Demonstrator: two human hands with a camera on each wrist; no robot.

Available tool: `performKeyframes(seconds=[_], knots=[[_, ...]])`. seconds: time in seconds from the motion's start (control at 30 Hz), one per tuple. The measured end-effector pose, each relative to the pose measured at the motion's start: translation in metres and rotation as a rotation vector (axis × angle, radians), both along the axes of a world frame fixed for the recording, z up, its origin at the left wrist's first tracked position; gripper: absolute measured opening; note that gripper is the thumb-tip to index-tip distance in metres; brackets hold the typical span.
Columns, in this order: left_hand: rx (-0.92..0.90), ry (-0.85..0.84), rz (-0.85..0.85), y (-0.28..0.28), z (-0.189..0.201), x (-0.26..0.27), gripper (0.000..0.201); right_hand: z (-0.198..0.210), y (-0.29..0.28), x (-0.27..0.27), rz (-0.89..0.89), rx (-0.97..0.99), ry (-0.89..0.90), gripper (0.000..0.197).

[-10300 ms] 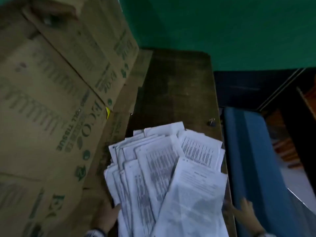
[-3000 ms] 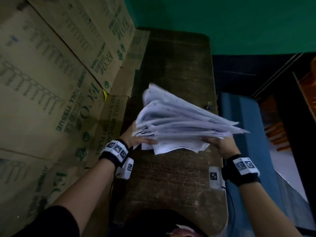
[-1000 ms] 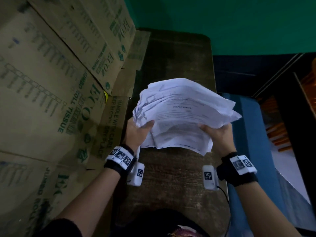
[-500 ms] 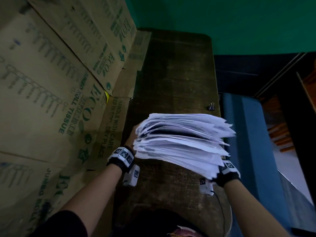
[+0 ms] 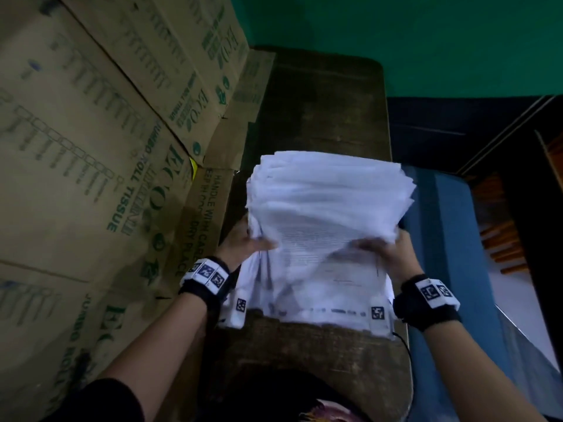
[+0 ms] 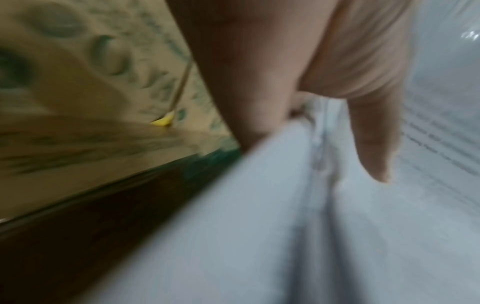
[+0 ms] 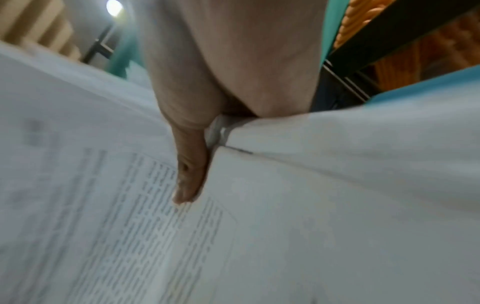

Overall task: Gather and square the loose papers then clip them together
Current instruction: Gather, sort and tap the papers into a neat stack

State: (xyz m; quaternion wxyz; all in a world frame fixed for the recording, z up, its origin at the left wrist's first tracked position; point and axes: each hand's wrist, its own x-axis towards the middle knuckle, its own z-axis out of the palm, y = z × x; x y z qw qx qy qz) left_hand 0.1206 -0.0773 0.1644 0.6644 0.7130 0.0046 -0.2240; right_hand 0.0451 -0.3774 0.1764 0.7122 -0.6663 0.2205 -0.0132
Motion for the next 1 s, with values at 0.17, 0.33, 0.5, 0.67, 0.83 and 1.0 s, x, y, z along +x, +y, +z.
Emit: performKeyframes(seconds=[0.17,0.33,0.5,0.67,0.83,1.0], knots=[[-0.403,0.374,-0.250,0.028,-0.062,-0.031,0.101,-0.034,-0.005,-0.016,0.032,0.085,0.170,0.052],[-0.183,0.417,0.011,0.025,-0.099,-0.051,0.070,-0.080,0.000,-0.020,-0.052,0.043,0.316,0.063],[0.182,0.484,-0.017,0.019,-0.123,-0.059,0.044,-0.096,0.010,-0.018,0.223,-0.328,0.467,0.043],[0.221,0.440,0.026,0.010,-0.120,-0.070,0.038,-0.124,0.008,-0.019,0.405,-0.573,0.613,0.090],[0.147,0.408,0.081,0.008,-0.117,-0.069,0.033,-0.089,0.039,-0.027,0.529,-1.195,0.569,0.112],[0.003,0.456,0.061,0.008,-0.110,-0.071,0.037,-0.074,0.102,-0.039,1.223,-1.409,-0.326,0.097]])
